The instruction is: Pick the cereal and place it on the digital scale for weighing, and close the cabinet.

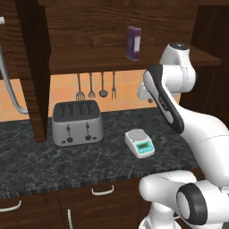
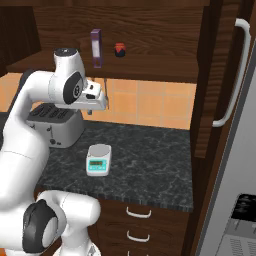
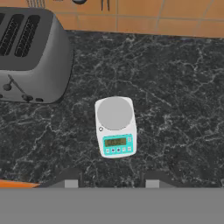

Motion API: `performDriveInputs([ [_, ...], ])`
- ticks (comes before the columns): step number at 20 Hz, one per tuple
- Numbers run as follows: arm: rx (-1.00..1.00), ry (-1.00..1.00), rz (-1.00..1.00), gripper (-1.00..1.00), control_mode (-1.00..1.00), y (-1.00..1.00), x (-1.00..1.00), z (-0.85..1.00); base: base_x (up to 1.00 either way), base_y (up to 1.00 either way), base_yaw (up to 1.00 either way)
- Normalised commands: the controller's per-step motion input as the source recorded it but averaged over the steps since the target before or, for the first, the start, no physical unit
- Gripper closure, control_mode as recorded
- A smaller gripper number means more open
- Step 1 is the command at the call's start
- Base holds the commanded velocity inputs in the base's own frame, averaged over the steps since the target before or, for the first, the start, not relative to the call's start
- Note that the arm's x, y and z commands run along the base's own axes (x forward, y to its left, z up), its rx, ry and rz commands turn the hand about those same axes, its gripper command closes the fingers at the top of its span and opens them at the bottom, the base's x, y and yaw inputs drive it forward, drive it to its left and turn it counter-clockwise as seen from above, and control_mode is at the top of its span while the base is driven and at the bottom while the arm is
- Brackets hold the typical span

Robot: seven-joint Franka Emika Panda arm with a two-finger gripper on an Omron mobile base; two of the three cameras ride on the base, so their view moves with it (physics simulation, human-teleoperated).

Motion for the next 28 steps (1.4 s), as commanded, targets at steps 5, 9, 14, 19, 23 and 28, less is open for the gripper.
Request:
performDriveInputs([
  [5,0.00,-0.11,0.00,-1.00,-1.00,0.01,-0.44,0.00,0.00,0.00,0.00],
  [9,0.00,-0.19,0.00,-1.00,-1.00,0.00,-0.70,0.05,0.00,0.00,0.00],
  [14,0.00,-0.49,0.00,-1.00,-1.00,0.00,-0.51,0.85,0.00,0.00,0.00],
  [19,0.00,-0.46,0.00,-1.00,-1.00,0.00,-0.32,0.97,0.00,0.00,0.00],
  [23,0.00,-0.49,0.00,-1.00,-1.00,0.00,-0.28,0.90,0.00,0.00,0.00],
  [28,0.00,-0.31,0.00,-1.00,-1.00,0.00,-0.03,0.68,0.00,0.00,0.00],
])
